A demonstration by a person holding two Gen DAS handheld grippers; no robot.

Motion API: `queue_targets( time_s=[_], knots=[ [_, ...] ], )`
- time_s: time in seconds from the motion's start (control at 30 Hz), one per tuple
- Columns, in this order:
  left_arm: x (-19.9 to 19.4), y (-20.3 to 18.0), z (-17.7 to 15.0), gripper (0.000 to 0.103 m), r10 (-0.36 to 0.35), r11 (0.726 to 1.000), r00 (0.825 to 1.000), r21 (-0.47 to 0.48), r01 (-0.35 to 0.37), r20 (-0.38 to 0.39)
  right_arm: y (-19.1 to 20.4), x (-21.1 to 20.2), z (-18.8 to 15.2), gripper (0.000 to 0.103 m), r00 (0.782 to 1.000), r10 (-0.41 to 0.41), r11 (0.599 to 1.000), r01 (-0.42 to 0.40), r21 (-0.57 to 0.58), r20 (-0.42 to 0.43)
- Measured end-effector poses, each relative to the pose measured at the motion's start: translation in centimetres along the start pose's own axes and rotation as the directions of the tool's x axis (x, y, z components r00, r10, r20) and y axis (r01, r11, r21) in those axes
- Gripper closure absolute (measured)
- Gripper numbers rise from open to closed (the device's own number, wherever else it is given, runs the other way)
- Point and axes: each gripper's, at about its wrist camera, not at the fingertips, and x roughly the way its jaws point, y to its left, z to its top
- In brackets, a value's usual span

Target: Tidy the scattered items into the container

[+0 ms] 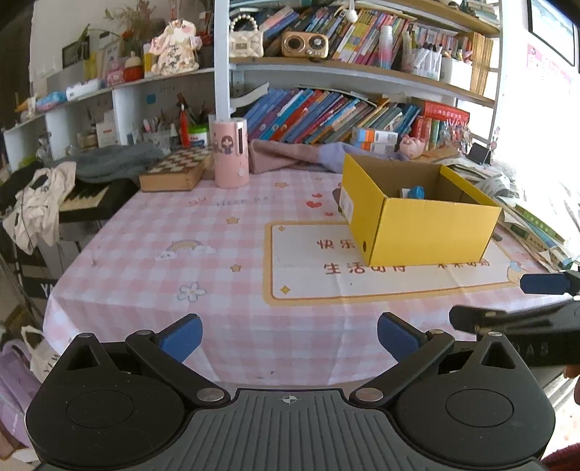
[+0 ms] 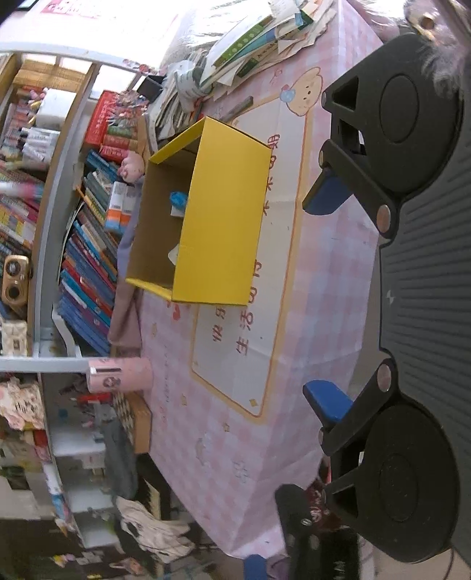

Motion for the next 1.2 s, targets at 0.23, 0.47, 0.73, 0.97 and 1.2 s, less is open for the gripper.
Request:
queue_targets(
  time_s=[0.23,0.47,0.73,0.97,1.2],
  knots=[
    [0.3,-1.0,-0.3,0.0,0.005,0.999,1.0,0.052,-0.004,-0.018,-0.1,0.2,-0.4,0.004,1.0,0.019,1.0,-0.018,0.008,-0.016],
    [0.6,-1.0,-0.3,0.0,0.0,0.998,0.999,0.067,0.003,-0.038,-0.4,0.5,-0.2,0.004,1.0,0.018,0.999,-0.017,0.034,-0.02],
    [0.8,-0.6,-0.1,0.0,-0.031,0.998,0.998,0.052,0.033,-0.046,-0.4,0.7,0.0,0.004,1.0,0.017,0.999,-0.016,0.039,-0.025],
    [1.2,-0.6,0.0,0.0,-0.028,0.998,0.998,0.048,0.031,-0.054,-0.3,1.0,0.3,0.004,0.999,0.017,0.999,-0.015,0.04,-0.03],
    [1.7,-0.9,0.1,0.0,-0.012,0.998,0.998,0.066,0.016,-0.059,-0.5,1.7,0.5,0.004,0.999,0.018,0.999,-0.017,0.042,-0.04]
  ],
)
